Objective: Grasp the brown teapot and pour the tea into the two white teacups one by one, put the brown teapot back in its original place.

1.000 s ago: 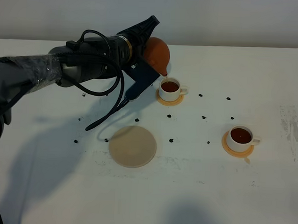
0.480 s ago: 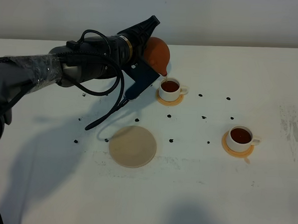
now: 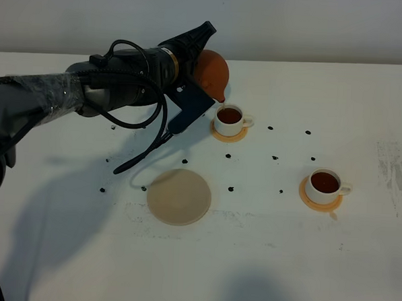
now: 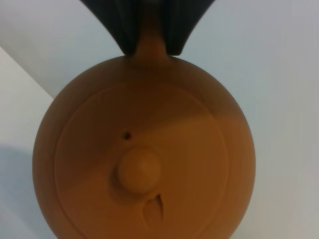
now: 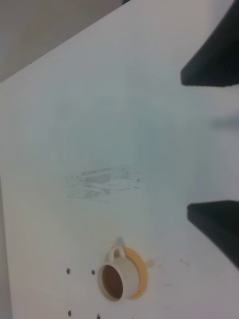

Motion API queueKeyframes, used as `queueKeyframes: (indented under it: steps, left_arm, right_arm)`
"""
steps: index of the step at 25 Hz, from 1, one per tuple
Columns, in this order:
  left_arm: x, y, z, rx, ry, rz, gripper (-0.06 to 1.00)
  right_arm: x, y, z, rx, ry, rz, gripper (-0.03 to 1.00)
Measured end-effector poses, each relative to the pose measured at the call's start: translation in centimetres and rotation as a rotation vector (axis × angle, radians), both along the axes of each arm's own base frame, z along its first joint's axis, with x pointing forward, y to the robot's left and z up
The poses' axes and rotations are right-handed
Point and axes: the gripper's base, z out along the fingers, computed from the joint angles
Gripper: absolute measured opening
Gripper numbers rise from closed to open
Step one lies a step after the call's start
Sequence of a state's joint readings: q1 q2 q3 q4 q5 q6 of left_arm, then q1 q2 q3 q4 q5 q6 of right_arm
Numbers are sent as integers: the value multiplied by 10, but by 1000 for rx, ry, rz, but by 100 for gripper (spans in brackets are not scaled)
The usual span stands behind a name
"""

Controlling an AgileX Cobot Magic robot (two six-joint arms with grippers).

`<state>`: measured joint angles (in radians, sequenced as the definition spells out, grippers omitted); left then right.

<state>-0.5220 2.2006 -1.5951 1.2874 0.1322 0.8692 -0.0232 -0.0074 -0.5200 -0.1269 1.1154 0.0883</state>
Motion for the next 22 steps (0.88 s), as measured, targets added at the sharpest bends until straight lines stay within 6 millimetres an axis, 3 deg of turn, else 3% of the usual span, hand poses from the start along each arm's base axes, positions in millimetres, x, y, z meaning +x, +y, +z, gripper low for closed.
queueKeyframes:
  steps: [9,22]
  left_arm:
    - [0,0,0,-10,5,7,10]
    - [0,2,-1,-251,111,195,10]
  right_arm:
    - [0,0,0,0,0,0,50]
    - [0,0,0,0,0,0,50]
